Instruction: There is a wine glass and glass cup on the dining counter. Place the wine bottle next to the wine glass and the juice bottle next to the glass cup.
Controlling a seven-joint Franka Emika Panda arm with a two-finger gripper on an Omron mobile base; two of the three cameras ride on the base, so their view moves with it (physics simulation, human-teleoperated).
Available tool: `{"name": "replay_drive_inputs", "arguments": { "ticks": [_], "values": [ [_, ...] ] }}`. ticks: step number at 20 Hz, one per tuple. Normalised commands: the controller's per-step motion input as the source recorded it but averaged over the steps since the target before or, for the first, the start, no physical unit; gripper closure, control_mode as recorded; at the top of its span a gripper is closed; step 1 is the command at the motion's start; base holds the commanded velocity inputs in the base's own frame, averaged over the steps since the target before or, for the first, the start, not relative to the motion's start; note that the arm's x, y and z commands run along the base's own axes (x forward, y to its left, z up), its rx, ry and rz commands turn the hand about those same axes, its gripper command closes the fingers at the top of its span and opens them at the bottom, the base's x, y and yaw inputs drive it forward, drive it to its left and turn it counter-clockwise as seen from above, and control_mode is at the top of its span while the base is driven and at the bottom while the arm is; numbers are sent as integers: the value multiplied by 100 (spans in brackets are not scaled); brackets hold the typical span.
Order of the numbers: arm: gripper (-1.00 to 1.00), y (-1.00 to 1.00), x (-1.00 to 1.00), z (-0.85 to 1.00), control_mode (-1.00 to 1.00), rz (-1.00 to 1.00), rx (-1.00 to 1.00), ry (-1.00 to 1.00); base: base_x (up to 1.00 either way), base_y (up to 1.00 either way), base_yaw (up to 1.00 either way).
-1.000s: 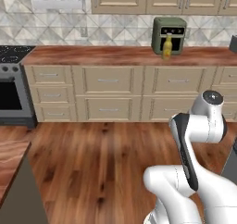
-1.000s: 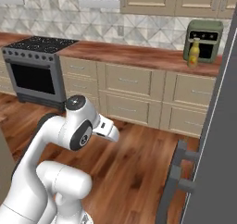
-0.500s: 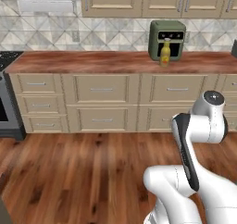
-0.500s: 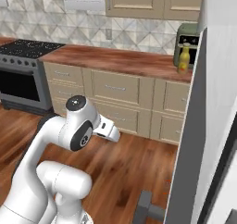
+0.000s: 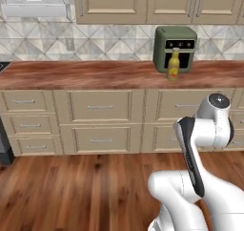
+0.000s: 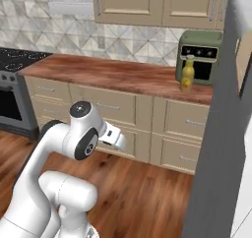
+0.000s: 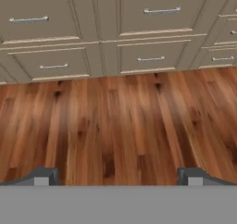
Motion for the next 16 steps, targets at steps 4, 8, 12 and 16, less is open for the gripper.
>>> {"name": "replay_drive_inputs", "arguments": {
  "ticks": [4, 8, 12, 16],
  "values": [
    [-100, 0, 0, 0, 100, 0, 0, 0, 63, -21, -21],
    [-100, 0, 0, 0, 100, 0, 0, 0, 65, -37, -9],
    [-100, 0, 0, 0, 100, 0, 0, 0, 69, -42, -1],
    [-100, 0, 0, 0, 100, 0, 0, 0, 80, -34, 0]
  ]
}}
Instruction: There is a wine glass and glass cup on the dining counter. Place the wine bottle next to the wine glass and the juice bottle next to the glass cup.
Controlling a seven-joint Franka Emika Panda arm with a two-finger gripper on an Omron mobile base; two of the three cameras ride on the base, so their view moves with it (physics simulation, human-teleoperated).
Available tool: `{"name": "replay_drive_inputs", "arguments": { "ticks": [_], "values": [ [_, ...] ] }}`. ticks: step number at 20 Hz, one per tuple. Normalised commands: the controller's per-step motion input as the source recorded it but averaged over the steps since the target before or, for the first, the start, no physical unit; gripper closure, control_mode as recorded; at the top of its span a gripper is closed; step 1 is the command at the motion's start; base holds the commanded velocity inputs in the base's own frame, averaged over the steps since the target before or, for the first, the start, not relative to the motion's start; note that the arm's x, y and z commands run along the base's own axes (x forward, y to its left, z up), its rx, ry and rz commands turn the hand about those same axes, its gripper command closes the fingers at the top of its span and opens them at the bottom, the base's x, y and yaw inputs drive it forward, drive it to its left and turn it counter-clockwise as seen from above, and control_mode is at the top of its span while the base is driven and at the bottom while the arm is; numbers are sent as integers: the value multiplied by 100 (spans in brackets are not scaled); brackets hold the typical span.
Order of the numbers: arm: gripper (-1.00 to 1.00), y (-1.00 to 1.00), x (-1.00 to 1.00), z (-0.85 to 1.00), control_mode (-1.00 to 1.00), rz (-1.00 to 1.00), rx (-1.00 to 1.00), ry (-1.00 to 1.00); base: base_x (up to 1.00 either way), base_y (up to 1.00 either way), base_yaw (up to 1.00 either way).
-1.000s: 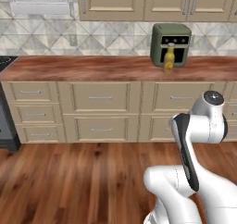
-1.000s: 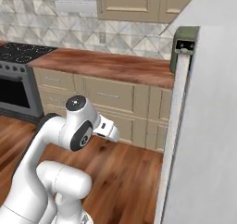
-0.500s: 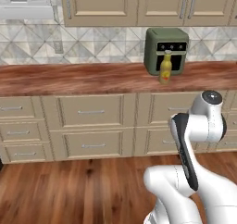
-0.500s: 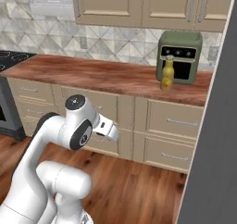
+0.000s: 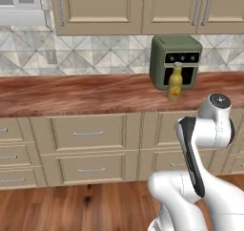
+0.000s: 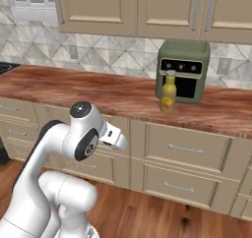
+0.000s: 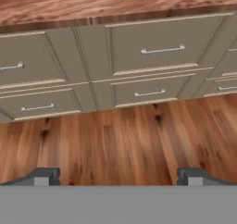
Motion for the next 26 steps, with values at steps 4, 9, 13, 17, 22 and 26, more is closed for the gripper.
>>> {"name": "replay_drive_inputs", "arguments": {
  "ticks": [4, 9, 13, 17, 22, 26],
  "values": [
    [-100, 0, 0, 0, 100, 0, 0, 0, 79, -33, 0],
    [-100, 0, 0, 0, 100, 0, 0, 0, 69, -40, 0],
    [-100, 0, 0, 0, 100, 0, 0, 0, 55, -38, -3],
    [-100, 0, 0, 0, 100, 0, 0, 0, 54, -31, -10],
    [-100, 0, 0, 0, 100, 0, 0, 0, 40, -27, -14],
    [-100, 0, 0, 0, 100, 0, 0, 0, 25, -23, -18]
  ]
}}
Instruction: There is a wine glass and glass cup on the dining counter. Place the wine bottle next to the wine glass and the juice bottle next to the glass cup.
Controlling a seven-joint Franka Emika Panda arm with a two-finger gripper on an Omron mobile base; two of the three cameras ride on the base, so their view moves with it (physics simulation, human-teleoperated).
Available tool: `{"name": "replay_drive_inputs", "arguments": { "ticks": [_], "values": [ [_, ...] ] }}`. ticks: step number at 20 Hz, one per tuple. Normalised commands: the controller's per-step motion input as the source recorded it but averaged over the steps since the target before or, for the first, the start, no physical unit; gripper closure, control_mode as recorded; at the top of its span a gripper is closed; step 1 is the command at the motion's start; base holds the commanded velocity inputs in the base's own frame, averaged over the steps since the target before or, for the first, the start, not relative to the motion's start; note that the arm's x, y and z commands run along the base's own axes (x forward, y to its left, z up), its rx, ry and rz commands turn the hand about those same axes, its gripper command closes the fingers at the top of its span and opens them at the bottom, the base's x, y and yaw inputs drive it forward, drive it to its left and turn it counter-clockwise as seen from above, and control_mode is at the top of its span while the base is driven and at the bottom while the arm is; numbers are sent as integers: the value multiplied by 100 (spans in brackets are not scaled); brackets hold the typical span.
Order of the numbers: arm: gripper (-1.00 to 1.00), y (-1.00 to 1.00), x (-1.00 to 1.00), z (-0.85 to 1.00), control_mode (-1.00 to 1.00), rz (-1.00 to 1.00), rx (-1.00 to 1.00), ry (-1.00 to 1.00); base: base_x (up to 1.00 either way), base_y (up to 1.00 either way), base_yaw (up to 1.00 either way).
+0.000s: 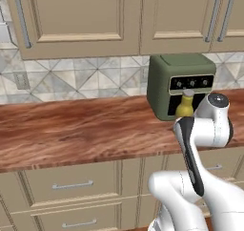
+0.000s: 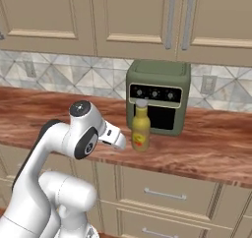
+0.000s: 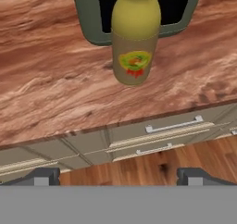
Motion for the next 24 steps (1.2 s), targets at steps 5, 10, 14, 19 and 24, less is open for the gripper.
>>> {"name": "replay_drive_inputs", "arguments": {
  "ticks": [5, 10, 14, 19, 24],
  "values": [
    [-100, 0, 0, 0, 100, 0, 0, 0, 18, -17, -19],
    [-100, 0, 0, 0, 100, 0, 0, 0, 38, -7, -18],
    [-100, 0, 0, 0, 100, 0, 0, 0, 49, -3, -15],
    [-100, 0, 0, 0, 100, 0, 0, 0, 38, -5, -11],
    [-100, 0, 0, 0, 100, 0, 0, 0, 4, -10, -2]
  ]
}}
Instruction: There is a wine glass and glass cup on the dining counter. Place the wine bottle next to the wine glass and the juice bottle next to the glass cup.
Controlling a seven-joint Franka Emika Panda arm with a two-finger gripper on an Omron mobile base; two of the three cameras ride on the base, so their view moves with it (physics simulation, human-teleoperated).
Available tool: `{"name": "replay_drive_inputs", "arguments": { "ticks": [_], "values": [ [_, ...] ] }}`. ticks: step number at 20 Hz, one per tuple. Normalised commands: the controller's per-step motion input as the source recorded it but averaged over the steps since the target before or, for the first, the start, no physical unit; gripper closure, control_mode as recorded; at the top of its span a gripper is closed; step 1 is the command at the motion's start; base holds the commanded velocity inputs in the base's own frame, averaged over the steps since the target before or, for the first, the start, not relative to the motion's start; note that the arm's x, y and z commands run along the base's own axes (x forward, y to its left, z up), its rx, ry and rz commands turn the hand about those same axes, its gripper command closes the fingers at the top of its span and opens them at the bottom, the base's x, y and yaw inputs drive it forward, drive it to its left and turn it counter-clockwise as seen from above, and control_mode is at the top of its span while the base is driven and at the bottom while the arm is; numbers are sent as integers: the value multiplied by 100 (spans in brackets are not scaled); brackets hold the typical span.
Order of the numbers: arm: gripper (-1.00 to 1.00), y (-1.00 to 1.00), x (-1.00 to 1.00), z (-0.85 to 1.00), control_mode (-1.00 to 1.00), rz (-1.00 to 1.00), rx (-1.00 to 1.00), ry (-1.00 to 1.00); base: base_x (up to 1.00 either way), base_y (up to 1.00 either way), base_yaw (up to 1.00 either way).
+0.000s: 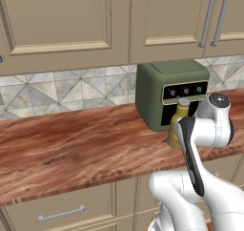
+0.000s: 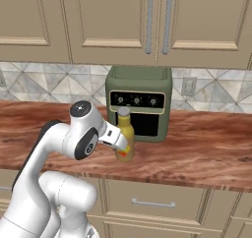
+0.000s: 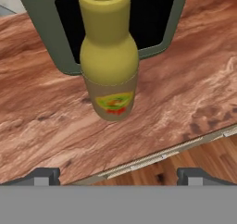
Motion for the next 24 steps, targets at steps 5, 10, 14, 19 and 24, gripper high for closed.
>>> {"name": "replay_drive_inputs", "arguments": {
  "ticks": [5, 10, 14, 19, 24],
  "values": [
    [-100, 0, 0, 0, 100, 0, 0, 0, 0, 0, 0],
    [-100, 0, 0, 0, 100, 0, 0, 0, 0, 0, 0],
    [-100, 0, 0, 0, 100, 0, 0, 0, 0, 0, 0],
    [-100, 0, -1, 1, -100, 0, 1, 0, -1, 0, 0],
    [-100, 0, -8, 28, -100, 0, 3, 2, 0, 0, 0]
  ]
}}
